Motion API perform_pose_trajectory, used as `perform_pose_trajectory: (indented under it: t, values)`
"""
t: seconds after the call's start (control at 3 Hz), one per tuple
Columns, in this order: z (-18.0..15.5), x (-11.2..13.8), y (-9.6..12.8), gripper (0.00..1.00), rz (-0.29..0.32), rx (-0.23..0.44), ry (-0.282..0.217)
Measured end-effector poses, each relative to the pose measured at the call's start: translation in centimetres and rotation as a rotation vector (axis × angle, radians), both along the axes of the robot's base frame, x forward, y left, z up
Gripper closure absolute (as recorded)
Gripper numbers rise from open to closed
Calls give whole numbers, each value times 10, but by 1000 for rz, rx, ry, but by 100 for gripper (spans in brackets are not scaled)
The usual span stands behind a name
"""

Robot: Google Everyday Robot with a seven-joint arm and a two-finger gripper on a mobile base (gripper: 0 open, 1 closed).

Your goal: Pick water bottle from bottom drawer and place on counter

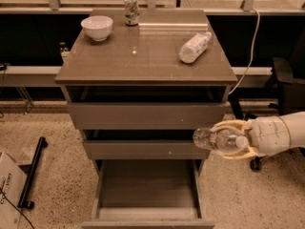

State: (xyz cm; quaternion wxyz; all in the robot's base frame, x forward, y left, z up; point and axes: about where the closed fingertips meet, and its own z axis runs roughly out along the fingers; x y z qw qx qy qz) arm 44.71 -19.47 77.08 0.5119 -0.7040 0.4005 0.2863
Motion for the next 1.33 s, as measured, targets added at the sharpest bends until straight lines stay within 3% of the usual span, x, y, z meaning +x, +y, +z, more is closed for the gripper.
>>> perform_pose_trajectory:
  t: [0.33,1.0,1.33]
  values:
    - [0,0,0,100,0,0,0]
    - [53,16,12,100,10,41,-151]
    - [84,36,23,100,8,24,-231]
